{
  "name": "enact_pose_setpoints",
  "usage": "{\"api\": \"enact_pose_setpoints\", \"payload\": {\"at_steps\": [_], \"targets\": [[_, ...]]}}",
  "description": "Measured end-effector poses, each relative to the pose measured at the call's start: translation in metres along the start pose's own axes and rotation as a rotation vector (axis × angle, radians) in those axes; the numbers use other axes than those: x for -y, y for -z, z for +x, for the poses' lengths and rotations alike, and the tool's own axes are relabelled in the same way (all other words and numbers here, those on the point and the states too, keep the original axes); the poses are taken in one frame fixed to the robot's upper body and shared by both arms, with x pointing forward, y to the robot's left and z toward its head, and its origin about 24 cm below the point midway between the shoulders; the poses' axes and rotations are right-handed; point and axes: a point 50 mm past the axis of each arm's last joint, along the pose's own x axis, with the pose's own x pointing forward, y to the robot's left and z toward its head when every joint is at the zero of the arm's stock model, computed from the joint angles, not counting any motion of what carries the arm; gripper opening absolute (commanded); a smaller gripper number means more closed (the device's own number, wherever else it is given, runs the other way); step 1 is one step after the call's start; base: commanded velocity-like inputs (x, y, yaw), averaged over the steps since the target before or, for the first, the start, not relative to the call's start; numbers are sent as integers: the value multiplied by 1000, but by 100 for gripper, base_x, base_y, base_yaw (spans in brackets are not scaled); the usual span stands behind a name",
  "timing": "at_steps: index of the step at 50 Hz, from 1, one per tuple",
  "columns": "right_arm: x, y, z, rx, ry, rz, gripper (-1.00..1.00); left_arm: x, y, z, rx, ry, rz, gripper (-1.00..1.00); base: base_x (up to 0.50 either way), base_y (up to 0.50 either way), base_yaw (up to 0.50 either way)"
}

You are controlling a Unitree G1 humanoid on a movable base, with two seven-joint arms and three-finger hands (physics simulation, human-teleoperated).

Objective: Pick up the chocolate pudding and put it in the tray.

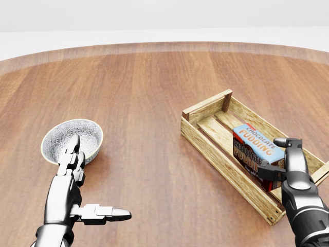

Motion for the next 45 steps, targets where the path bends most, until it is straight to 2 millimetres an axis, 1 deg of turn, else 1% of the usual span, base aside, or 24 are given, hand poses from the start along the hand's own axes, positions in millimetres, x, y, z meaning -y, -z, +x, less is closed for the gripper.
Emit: {"api": "enact_pose_setpoints", "payload": {"at_steps": [15,16,17,18,20,21,22,38,45], "targets": [[0,3,-1,-8,1,-3,-100,0,0,0,0,0,0,100,0,0,0],[0,4,-1,-9,1,-3,-91,0,0,0,0,0,0,100,0,0,0],[0,4,-1,-9,2,-3,-58,0,0,0,0,0,0,100,0,0,0],[0,4,-1,-9,3,-4,-40,0,0,0,0,0,0,100,0,0,0],[0,4,-1,-10,7,-1,11,0,0,0,0,0,0,100,0,0,0],[0,4,-1,-10,8,0,51,0,0,0,0,0,0,100,0,0,0],[0,4,-1,-10,9,1,100,0,0,0,0,0,0,100,0,0,0],[2,2,0,-5,18,12,100,0,0,0,0,-2,-1,100,0,0,0],[4,-4,1,8,22,18,100,0,0,0,-1,-2,-2,100,0,0,0]]}}
